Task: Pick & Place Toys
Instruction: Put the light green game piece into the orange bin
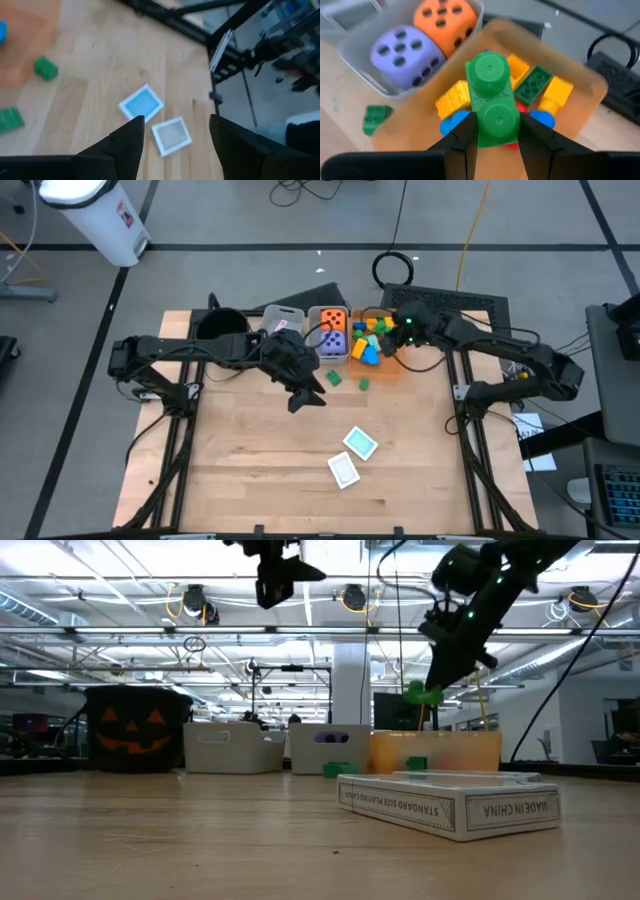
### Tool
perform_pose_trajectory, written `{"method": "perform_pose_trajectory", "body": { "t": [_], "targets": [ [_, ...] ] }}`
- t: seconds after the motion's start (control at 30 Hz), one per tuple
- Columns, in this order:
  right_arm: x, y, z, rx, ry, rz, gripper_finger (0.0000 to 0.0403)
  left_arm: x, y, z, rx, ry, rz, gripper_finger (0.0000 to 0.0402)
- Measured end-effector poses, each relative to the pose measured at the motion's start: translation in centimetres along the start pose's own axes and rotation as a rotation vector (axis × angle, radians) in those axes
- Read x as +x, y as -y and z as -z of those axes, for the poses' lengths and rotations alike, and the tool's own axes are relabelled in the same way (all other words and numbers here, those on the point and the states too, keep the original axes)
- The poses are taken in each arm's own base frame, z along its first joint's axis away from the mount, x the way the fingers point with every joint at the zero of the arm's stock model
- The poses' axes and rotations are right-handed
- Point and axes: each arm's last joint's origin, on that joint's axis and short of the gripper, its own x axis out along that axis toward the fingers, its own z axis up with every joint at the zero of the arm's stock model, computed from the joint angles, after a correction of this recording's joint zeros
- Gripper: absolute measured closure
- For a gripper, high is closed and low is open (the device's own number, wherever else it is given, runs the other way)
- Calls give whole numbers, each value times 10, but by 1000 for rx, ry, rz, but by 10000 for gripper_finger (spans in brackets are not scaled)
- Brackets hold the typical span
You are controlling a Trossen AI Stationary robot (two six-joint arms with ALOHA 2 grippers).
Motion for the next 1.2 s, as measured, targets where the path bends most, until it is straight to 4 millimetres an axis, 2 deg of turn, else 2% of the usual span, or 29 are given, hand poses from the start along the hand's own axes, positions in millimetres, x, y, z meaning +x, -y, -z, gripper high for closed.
{"method": "perform_pose_trajectory", "body": {
  "t": [0.33, 0.57, 0.87, 1.2],
  "targets": [
    [49, -6, 8, 52, -109, 30, 304, -38, 21, -8, 50, 141, 8, 170],
    [70, -8, 16, 65, -179, 37, 304, -58, 31, -12, 80, 223, 11, 170],
    [91, -10, 21, 112, -202, 50, 304, -62, 35, -16, 100, 278, 33, 170],
    [92, -8, 21, 112, -187, 98, 304, -61, 34, -16, 91, 273, 32, 170]
  ]
}}
